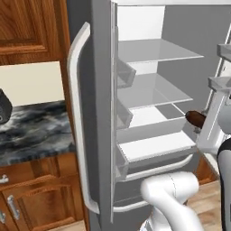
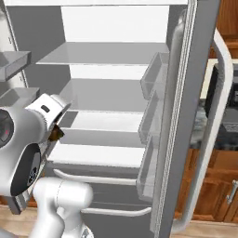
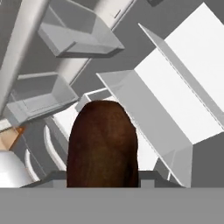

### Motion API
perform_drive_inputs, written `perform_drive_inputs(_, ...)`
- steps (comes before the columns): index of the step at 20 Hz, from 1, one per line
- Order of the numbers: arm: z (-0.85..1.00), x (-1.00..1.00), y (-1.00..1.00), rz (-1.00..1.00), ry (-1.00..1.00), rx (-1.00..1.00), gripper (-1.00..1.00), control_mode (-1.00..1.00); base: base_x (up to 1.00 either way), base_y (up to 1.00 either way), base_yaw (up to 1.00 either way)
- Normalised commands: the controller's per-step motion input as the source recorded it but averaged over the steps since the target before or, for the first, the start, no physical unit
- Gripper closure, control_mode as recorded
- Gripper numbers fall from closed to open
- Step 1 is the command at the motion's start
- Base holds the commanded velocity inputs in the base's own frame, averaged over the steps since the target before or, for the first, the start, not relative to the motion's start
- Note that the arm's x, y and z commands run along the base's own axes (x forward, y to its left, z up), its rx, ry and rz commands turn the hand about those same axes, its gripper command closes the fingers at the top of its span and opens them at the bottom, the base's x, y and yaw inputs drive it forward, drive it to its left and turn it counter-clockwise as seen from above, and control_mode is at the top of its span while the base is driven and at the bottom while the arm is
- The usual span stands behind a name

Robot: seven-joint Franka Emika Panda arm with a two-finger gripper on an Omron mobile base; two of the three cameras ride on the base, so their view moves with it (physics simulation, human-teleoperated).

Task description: Place the liquor and beer on the top shelf of the fridge to keep them out of children's reach, and place the sweet potato on lower shelves for easy access.

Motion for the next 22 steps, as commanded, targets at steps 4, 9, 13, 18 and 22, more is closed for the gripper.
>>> perform_drive_inputs(4,0.00,0.00,0.00,0.00,0.00,0.00,1.00,1.00,0.67,-0.16,0.00)
perform_drive_inputs(9,0.00,0.00,0.00,0.00,0.00,0.00,1.00,1.00,0.66,-0.29,0.00)
perform_drive_inputs(13,0.00,0.00,0.00,0.00,0.00,0.00,1.00,1.00,0.54,-0.42,0.00)
perform_drive_inputs(18,-0.30,0.53,-0.30,0.00,0.00,0.03,1.00,-1.00,0.00,0.00,0.00)
perform_drive_inputs(22,-0.34,0.56,-0.04,0.00,0.00,0.00,1.00,-1.00,0.00,0.00,0.00)
